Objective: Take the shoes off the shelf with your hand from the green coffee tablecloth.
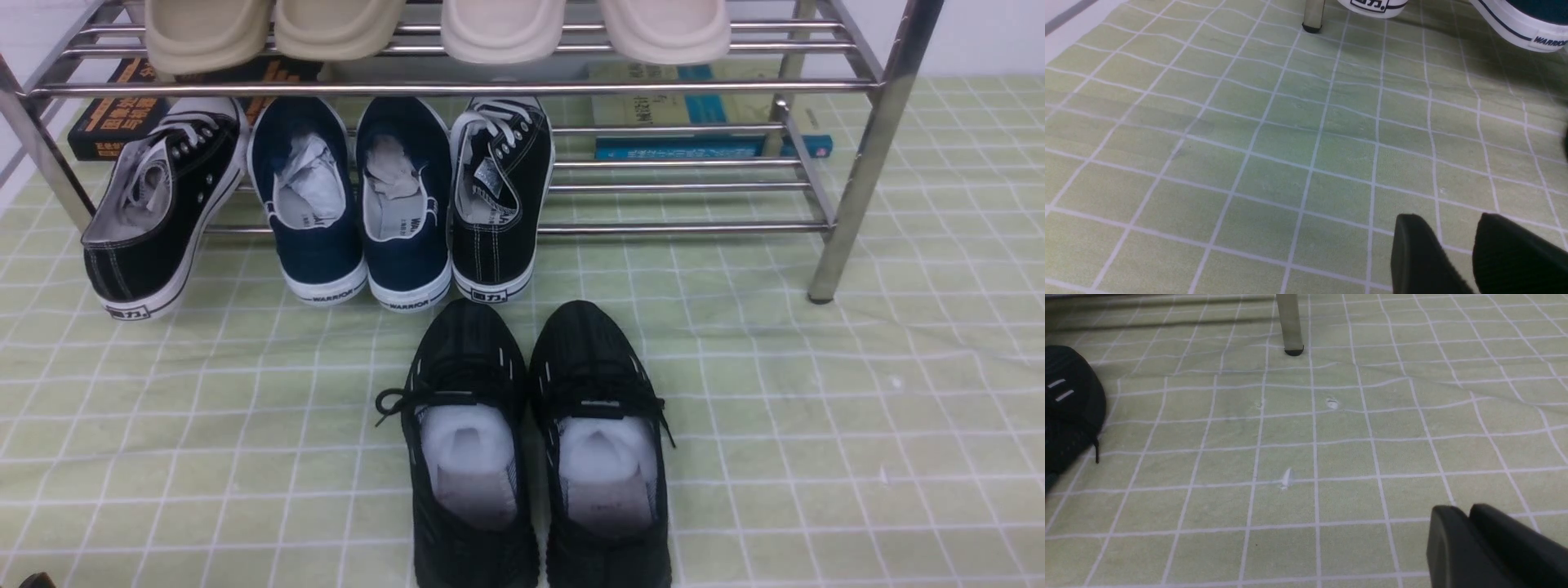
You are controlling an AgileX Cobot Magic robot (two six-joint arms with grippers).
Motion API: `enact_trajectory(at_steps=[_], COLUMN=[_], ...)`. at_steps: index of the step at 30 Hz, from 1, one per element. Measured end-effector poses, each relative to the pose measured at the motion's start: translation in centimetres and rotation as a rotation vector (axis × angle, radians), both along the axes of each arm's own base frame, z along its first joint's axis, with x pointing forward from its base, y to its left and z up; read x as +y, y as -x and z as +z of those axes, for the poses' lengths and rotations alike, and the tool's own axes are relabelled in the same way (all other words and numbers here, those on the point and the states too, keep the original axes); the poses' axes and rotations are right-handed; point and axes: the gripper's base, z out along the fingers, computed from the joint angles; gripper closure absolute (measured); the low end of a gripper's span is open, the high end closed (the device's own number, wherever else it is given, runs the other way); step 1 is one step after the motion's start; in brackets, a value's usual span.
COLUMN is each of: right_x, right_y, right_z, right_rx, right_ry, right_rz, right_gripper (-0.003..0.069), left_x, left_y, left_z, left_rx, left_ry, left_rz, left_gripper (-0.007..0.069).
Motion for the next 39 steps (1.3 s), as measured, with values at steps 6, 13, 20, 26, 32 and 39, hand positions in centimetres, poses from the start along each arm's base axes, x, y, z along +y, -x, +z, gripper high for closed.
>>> enact_trajectory(at_steps=[6,13,20,26,32,39], right_x=[0.00,0.00,0.00,0.00,0.00,0.00], right_y=[0.00,0.00,0.00,0.00,0.00,0.00], right_z=[0.00,0.00,0.00,0.00,0.00,0.00], right_rx=[0.000,0.000,0.000,0.000,0.000,0.000], right_ry=[0.000,0.000,-0.001,-0.002,-0.002,-0.002], right_rz=[0.000,0.000,0.000,-0.001,-0.001,-0.001], right_gripper=[0.0571,0.0562,0.0555,0.0549,0.0548,0.0548], left_x=[0.00,0.00,0.00,0.00,0.00,0.00], left_y=[0.00,0.00,0.00,0.00,0.00,0.00], left_z=[0.00,0.00,0.00,0.00,0.00,0.00], left_rx=[0.000,0.000,0.000,0.000,0.000,0.000], left_ry=[0.000,0.000,0.000,0.000,0.000,0.000], left_rz=[0.000,0.000,0.000,0.000,0.000,0.000], left_gripper=[0.0383,0.0383,0.0383,0.0383,0.0383,0.0383])
